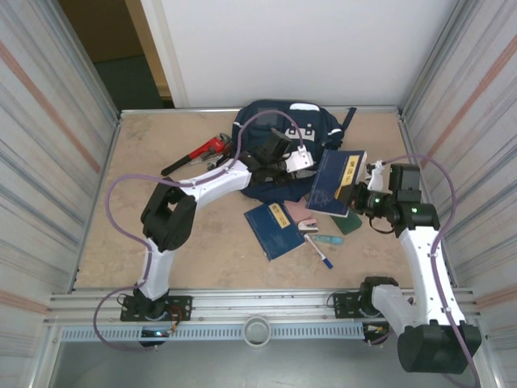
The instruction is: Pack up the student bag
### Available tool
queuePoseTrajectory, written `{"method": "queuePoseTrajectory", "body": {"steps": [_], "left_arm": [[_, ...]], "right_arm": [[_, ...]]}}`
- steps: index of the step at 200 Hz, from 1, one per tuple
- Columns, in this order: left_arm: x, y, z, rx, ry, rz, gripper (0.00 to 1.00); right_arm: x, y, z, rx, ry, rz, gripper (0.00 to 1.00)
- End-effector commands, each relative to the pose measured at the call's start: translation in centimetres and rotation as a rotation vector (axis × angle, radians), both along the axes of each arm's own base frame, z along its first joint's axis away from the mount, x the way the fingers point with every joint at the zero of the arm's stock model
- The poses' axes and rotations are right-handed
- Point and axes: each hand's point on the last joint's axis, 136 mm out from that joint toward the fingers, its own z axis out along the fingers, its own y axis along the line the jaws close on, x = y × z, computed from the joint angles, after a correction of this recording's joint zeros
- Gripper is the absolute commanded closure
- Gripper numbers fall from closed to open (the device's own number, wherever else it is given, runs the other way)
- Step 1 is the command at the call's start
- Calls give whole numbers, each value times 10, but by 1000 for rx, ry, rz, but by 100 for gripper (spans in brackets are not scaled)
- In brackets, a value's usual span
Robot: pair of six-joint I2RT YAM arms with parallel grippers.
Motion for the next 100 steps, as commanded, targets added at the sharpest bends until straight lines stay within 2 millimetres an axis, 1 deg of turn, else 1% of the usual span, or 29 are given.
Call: {"method": "queuePoseTrajectory", "body": {"steps": [1,25,50,59,62,83,100], "left_arm": [[26,3,101,-210,-214,100,100],[33,5,123,-252,-270,133,100],[34,3,135,-280,-282,139,100],[34,2,138,-287,-281,138,100],[34,2,139,-289,-284,137,100],[34,1,148,-301,-293,136,100],[35,0,156,-315,-298,135,100]], "right_arm": [[-18,21,1,100,56,80,100],[-17,37,-3,163,76,124,100],[-2,52,-5,235,78,146,100],[5,57,-4,249,66,150,100],[10,59,-9,251,83,149,100],[37,69,-14,283,91,135,100],[59,76,-21,291,110,115,100]]}}
